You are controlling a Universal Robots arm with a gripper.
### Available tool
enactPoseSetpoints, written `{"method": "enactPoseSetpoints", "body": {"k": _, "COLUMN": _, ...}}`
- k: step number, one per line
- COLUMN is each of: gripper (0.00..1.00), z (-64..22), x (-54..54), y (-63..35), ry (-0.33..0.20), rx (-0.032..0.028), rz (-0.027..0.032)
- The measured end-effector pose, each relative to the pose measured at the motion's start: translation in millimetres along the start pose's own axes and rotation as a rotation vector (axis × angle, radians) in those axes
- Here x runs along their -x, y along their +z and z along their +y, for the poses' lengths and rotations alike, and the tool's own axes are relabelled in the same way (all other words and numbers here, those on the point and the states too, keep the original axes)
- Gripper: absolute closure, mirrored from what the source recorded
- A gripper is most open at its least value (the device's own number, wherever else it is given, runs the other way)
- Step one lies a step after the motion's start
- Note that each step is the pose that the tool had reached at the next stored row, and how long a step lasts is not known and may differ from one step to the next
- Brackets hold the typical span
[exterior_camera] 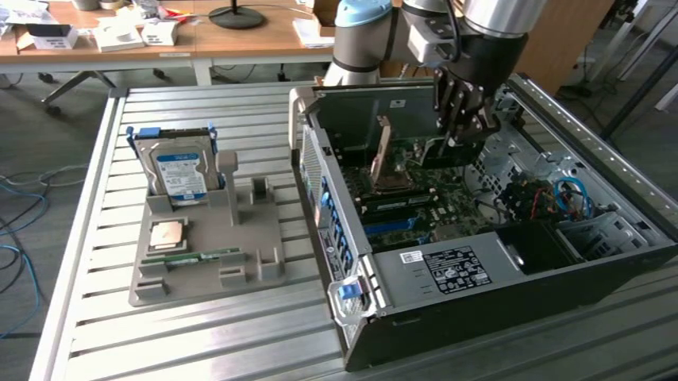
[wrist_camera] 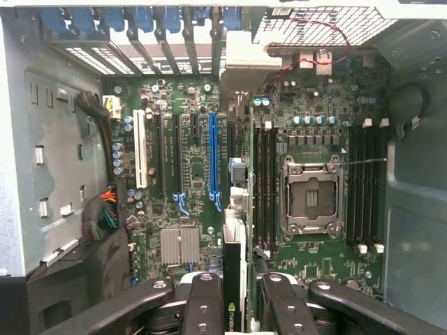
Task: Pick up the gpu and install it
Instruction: 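Insert the gpu into the slot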
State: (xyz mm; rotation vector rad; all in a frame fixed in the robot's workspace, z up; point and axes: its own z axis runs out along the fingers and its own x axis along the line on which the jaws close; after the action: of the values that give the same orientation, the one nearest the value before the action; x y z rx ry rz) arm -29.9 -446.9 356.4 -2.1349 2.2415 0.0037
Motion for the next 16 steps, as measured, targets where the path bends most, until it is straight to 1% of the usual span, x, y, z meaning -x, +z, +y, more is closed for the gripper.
{"method": "enactPoseSetpoints", "body": {"k": 16, "gripper": 0.74, "z": 0.1, "x": -0.2, "y": 3.2, "ry": 0.0, "rx": 0.0001, "rz": 0.0003}}
